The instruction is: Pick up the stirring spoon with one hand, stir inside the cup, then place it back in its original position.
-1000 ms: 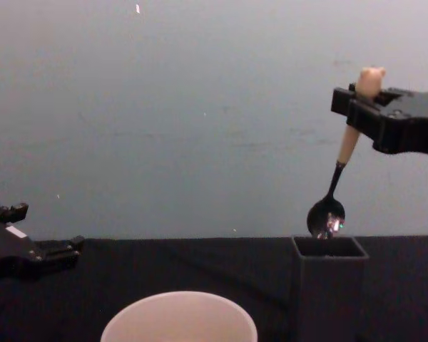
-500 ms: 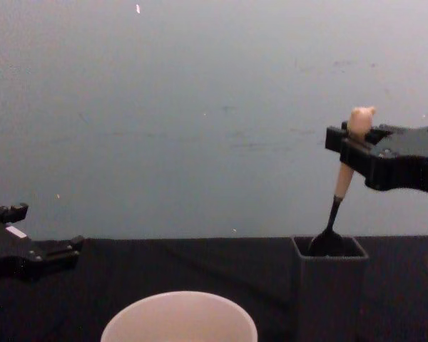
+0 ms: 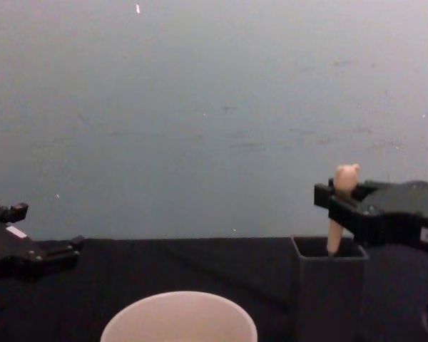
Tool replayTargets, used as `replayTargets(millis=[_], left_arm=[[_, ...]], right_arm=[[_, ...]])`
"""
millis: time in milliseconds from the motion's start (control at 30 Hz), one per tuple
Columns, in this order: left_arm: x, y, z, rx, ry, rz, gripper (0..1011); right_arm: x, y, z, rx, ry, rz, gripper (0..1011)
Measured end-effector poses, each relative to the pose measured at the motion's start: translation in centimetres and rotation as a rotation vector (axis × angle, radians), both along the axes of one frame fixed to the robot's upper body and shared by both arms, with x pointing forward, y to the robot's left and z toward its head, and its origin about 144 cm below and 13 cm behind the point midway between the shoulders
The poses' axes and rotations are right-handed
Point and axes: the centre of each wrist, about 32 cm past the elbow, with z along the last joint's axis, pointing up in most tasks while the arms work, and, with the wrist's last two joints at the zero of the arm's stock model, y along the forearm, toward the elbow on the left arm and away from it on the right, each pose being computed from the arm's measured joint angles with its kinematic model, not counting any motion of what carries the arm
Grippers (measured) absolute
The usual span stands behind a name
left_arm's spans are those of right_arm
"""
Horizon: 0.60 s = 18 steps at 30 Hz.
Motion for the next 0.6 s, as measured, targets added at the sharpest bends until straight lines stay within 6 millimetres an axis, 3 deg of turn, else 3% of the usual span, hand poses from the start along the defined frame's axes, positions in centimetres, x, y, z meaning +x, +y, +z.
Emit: replayTargets(millis=[600], left_arm=[[0.0, 0.0, 0.0, 0.0, 0.0, 0.0, 1001]], right_arm=[[0.2, 0.4, -1.1, -0.034, 0.06, -0.028, 171]])
